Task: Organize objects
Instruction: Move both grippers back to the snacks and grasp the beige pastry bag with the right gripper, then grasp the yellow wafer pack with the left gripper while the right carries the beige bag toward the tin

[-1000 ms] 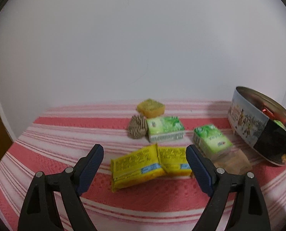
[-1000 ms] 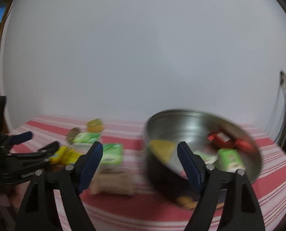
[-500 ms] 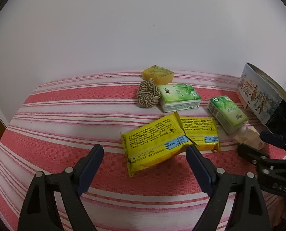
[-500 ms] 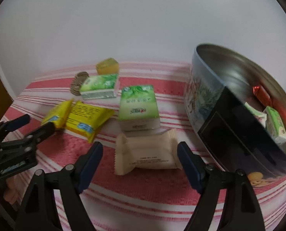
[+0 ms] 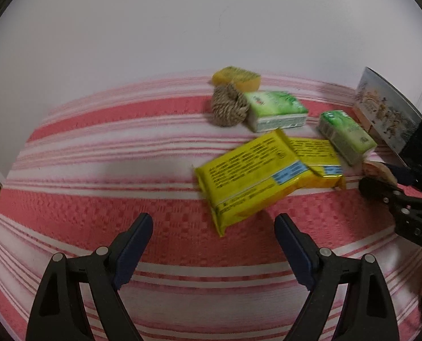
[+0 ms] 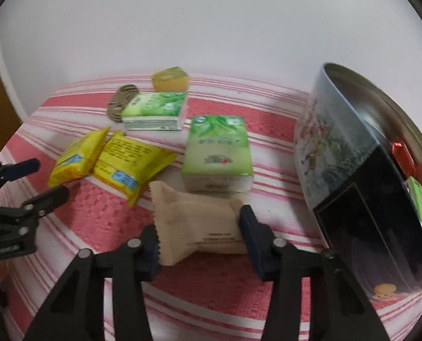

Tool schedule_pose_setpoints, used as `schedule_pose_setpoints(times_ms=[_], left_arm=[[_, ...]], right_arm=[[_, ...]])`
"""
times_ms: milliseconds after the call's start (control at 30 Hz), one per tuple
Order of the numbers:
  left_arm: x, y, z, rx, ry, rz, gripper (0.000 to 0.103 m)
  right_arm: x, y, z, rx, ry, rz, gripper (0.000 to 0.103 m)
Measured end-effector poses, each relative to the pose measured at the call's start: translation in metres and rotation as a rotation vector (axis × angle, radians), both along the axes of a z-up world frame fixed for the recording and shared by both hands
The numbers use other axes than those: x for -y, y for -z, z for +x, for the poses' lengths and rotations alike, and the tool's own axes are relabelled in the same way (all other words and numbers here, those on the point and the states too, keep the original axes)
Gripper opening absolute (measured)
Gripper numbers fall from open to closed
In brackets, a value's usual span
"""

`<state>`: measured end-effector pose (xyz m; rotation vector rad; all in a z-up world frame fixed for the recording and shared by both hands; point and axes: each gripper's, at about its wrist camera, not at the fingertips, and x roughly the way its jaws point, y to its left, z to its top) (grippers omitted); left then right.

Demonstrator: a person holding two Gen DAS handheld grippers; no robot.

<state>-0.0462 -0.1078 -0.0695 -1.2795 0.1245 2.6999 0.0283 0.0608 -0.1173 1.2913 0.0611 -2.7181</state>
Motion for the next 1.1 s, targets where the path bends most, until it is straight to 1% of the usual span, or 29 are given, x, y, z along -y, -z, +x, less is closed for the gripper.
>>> schedule_pose_setpoints(times_ms=[133,233,267,300,333,367,433,500,567,700,767,800,833,933,1000,1100], left_arm=[[0.003,0.004,-0.003,0.023,-0.020,0.012,0.089],[0.010,0.003,-0.003,0.021,-0.031,0.031,0.089],[0.010,0.003,-0.002,0.019,-0.033,0.033,0.085],[0.012,0.002,-0.001,0.012,-0.040,0.030,0.075],[0.014,0.001,-0.001,0.009,-0.045,0.035,0.069],[0.017,0.000,-0.001,0.007,-0.050,0.054,0.067],[0.022,-0.001,-0.004,0.007,-0.058,0.087,0.060],[0.026,-0.002,-0.003,0.007,-0.061,0.112,0.057],[0.028,-0.005,-0.003,-0.001,-0.051,0.146,0.057],[0.028,-0.020,0.007,-0.080,-0.010,0.217,0.058],[0.027,-0.025,0.007,-0.110,-0.004,0.221,0.064],[0.025,-0.026,0.006,-0.113,-0.005,0.219,0.069],[0.023,-0.026,0.004,-0.109,-0.005,0.222,0.072],[0.009,-0.019,-0.012,-0.025,-0.010,0.269,0.072],[-0.004,-0.013,-0.024,0.028,-0.037,0.264,0.073],[-0.019,-0.017,-0.030,0.028,-0.054,0.245,0.075]], right_arm=[[0.003,0.000,-0.004,-0.012,-0.023,-0.025,0.043],[0.002,-0.004,0.002,-0.024,-0.046,-0.060,0.043],[0.005,-0.007,0.003,-0.029,-0.053,-0.072,0.041],[0.005,-0.010,0.005,-0.033,-0.058,-0.080,0.041],[0.005,-0.012,0.008,-0.042,-0.064,-0.087,0.041],[0.007,-0.014,0.010,-0.047,-0.066,-0.092,0.041],[0.009,-0.018,0.013,-0.060,-0.072,-0.098,0.041],[0.010,-0.020,0.014,-0.069,-0.074,-0.095,0.041],[0.010,-0.020,0.012,-0.066,-0.072,-0.103,0.041],[0.008,-0.024,0.009,-0.085,-0.064,-0.139,0.041],[0.009,-0.028,0.010,-0.108,-0.065,-0.147,0.041],[0.009,-0.031,0.011,-0.124,-0.068,-0.152,0.041],[0.009,-0.033,0.011,-0.135,-0.068,-0.152,0.041],[0.009,-0.039,0.014,-0.179,-0.055,-0.121,0.041],[0.008,-0.042,0.016,-0.209,-0.038,-0.085,0.041],[0.004,-0.045,0.017,-0.236,-0.018,-0.075,0.041]])
